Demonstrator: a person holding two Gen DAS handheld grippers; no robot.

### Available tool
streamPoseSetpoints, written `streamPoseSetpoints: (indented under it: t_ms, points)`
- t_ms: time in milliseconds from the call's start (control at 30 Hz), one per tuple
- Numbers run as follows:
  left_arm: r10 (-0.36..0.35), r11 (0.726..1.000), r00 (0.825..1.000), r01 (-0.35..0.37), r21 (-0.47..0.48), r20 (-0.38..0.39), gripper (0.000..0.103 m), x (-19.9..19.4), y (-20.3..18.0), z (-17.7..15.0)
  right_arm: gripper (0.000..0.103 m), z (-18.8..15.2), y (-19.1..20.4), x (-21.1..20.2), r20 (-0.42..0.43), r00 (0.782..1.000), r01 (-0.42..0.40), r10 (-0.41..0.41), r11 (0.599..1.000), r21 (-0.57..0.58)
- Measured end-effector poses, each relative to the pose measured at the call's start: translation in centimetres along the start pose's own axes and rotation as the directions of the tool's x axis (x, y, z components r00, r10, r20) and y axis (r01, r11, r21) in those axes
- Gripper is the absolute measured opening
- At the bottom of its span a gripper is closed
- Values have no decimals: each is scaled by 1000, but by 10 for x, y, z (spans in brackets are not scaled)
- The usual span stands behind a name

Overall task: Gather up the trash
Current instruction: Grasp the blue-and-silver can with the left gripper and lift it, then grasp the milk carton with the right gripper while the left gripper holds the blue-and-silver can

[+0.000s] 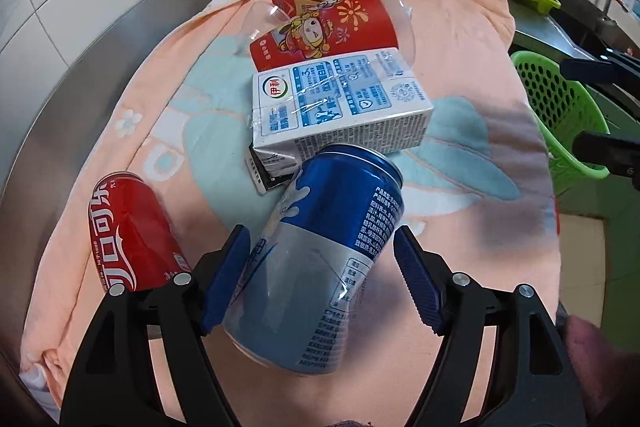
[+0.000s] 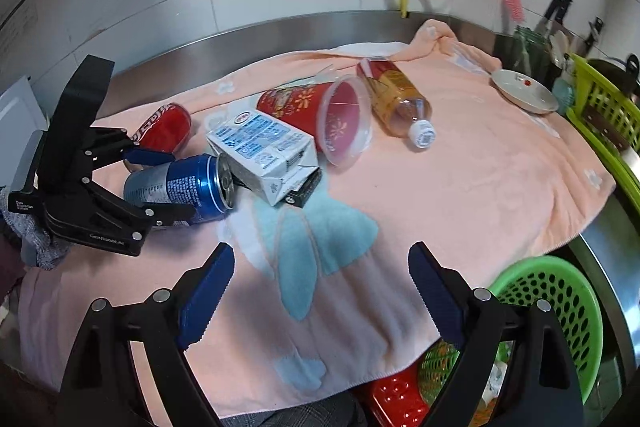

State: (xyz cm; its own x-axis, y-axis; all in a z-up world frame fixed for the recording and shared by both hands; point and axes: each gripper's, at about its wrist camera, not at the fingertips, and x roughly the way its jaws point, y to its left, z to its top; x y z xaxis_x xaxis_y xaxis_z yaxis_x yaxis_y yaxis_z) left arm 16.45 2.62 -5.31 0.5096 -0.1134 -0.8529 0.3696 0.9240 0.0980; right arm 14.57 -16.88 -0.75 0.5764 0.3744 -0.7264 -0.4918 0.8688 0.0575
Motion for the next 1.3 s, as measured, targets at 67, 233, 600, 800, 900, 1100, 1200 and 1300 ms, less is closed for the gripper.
streamPoseSetpoints:
  t_ms: [67,233,600,800,900,1100,1200,1300]
  points:
    - [0,1000,1000,0,3,0,74,1,1,0,86,4,2,3,-8,1000,-16,16,1000,-16]
    - [7,1000,1000,-7,-9,-1,74,5,3,-2,86,13,6,11,-21,998,-56,55,997,-45]
    - [17,999,1000,-17,-28,15,68,6,3,-5,86,30,22,20,-34,994,-105,101,983,-150]
    - [24,996,999,-20,-92,42,62,-6,5,-19,86,46,33,28,-52,987,-159,152,964,-212]
    - [17,990,998,-9,-139,55,61,-15,10,-29,86,57,39,35,-69,981,-194,183,951,-239]
    - [22,981,998,-9,-192,62,60,-30,15,-49,86,78,60,57,-130,967,-252,221,913,-321]
    - [19,978,998,-5,-209,68,60,-35,19,-56,86,87,67,71,-169,960,-272,225,896,-352]
    - [14,976,997,2,-219,71,59,-37,23,-60,86,96,69,87,-199,956,-277,215,886,-371]
